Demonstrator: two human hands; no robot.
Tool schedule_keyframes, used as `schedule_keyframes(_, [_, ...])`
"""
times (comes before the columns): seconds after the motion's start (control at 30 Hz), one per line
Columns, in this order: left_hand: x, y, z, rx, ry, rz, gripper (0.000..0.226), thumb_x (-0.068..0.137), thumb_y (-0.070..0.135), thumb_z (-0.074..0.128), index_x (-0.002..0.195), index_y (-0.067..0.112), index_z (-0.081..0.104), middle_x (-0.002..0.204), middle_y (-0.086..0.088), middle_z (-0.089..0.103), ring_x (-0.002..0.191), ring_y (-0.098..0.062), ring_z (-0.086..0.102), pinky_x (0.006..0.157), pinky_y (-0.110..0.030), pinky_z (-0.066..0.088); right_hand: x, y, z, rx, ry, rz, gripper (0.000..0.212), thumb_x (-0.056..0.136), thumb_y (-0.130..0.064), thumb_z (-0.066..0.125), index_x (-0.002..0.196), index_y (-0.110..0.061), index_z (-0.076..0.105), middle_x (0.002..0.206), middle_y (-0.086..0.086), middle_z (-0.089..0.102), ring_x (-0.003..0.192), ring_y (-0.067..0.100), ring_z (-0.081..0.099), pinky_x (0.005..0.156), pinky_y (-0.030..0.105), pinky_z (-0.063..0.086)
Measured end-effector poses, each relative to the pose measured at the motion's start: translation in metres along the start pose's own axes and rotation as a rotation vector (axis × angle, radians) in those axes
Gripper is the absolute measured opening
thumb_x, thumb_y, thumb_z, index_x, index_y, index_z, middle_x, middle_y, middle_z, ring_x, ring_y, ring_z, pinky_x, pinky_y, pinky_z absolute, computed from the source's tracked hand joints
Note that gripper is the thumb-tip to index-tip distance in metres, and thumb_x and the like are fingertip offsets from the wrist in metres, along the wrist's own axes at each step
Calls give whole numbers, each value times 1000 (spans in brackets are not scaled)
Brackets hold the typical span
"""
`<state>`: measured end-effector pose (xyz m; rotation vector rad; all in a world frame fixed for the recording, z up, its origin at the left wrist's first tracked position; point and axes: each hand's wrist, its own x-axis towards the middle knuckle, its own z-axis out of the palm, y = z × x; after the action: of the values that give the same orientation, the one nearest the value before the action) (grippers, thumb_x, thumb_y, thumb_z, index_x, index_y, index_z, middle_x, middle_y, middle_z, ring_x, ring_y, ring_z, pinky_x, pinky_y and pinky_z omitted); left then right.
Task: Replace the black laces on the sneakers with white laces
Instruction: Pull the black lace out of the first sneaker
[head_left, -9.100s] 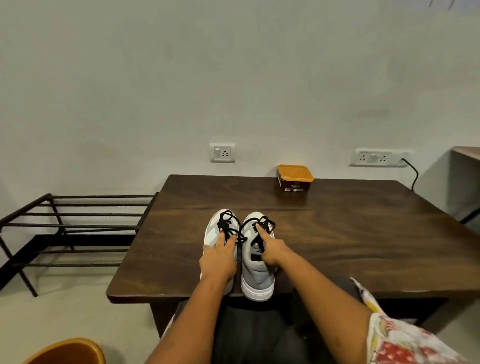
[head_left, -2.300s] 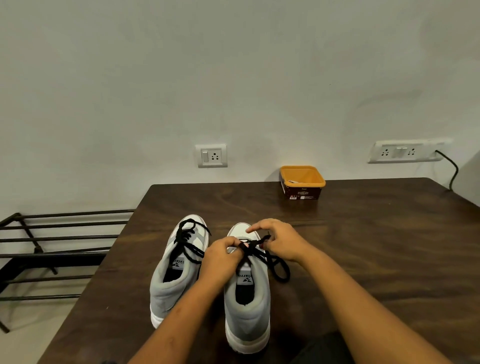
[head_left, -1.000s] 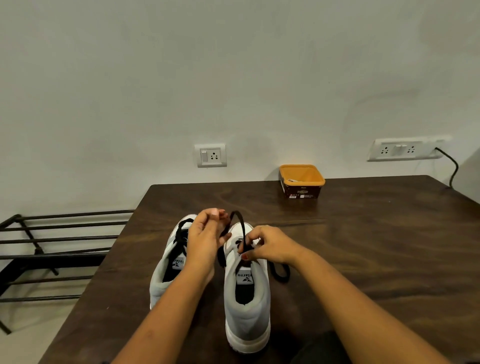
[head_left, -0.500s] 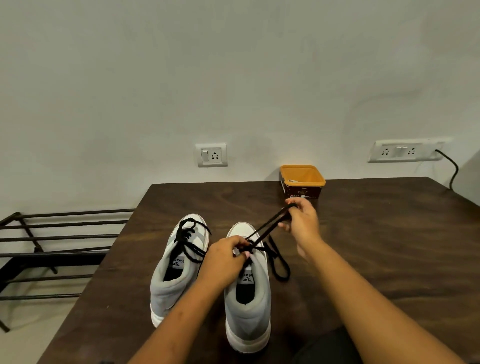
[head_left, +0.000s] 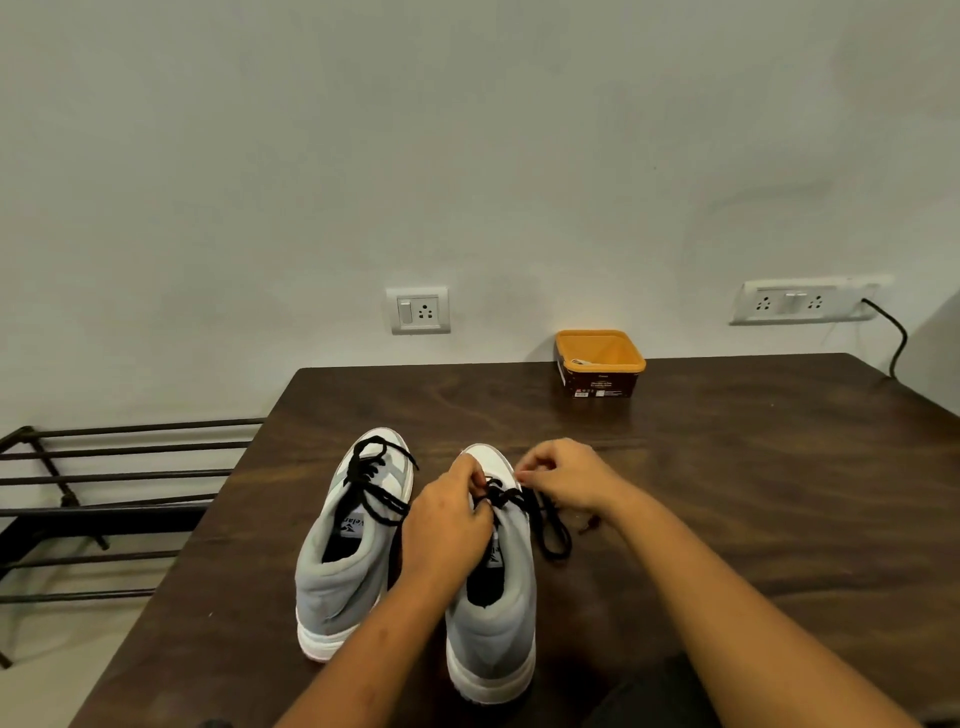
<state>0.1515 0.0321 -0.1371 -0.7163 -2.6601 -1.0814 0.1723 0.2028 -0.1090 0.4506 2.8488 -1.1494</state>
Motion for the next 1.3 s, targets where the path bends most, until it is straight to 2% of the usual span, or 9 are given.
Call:
schedule_keyframes(0.1, [3, 0, 1, -276, -6, -143, 15, 90, 8, 52, 89, 20, 44, 72, 4, 54, 69, -21, 53, 62, -33, 42, -6, -15, 12, 31, -170, -203, 25, 89, -17, 66, 113, -21, 70, 105, -5, 68, 97, 6, 61, 87, 18, 46])
schedule_keyframes(0.23, [9, 9, -10, -846, -19, -441, 19, 95, -2, 42, 90, 16, 44, 69, -3, 50, 62, -13, 48, 54, -20, 44, -7, -23, 21, -21, -120, -262, 18, 85, -12, 69, 102, -14, 74, 100, -1, 70, 81, 1, 59, 77, 14, 46])
schedule_keyframes(0.37, [13, 11, -19, -1099, -70, -588, 6, 97, 7, 46, 98, 12, 48, 75, -7, 55, 62, -13, 50, 56, -24, 47, -5, -24, 25, 17, -32, -235, 10, 77, -16, 66, 85, -21, 71, 81, -2, 68, 68, 7, 56, 73, 35, 53])
schedule_keyframes(0.53, [16, 13, -25, -1170, -134, -556, 19, 91, 0, 56, 103, 12, 48, 77, -7, 64, 63, -12, 63, 59, -25, 52, -7, -25, 25, 57, 29, -271, 24, 76, -13, 66, 81, -36, 58, 83, -7, 61, 75, 10, 57, 76, 39, 52])
schedule_keyframes(0.63, [16, 12, -24, -1220, -141, -510, 21, 90, -6, 52, 97, 13, 49, 86, -11, 64, 78, -21, 63, 75, -38, 50, -7, -25, 30, 68, 14, -361, 36, 79, -6, 65, 107, -29, 59, 107, -3, 50, 86, 5, 52, 74, 22, 50])
schedule_keyframes(0.73, [18, 11, -28, -1236, -105, -463, 21, 90, 0, 55, 97, 19, 51, 86, -5, 62, 84, -21, 58, 73, -40, 47, -5, -28, 32, -14, 97, -344, 20, 86, -13, 62, 99, -28, 63, 104, -9, 45, 89, 9, 54, 81, 30, 51])
schedule_keyframes(0.93, [25, 17, -51, -1427, 121, -348, 29, 89, -6, 52, 98, 22, 55, 86, -3, 62, 64, -9, 55, 59, -18, 50, 2, -23, 22, 18, 295, -171, 34, 84, 3, 52, 71, -28, 58, 95, -2, 56, 88, 16, 55, 79, 26, 45])
schedule_keyframes(1.13, [29, 3, -68, -1372, 237, -291, 69, 90, -11, 48, 136, 40, 39, 137, 15, 41, 70, -4, 62, 54, -15, 48, 8, 7, -3, 170, 590, 69, 36, 85, 10, 45, 76, -22, 58, 98, 4, 56, 87, 23, 61, 79, 35, 53])
schedule_keyframes(1.3, [29, -3, -74, -1201, 144, -221, 56, 88, -14, 49, 121, 32, 55, 116, 26, 55, 82, -11, 64, 55, -17, 50, 7, 26, -19, 360, 681, 278, 30, 89, 6, 46, 86, -22, 56, 108, 12, 61, 87, 26, 65, 76, 45, 58])
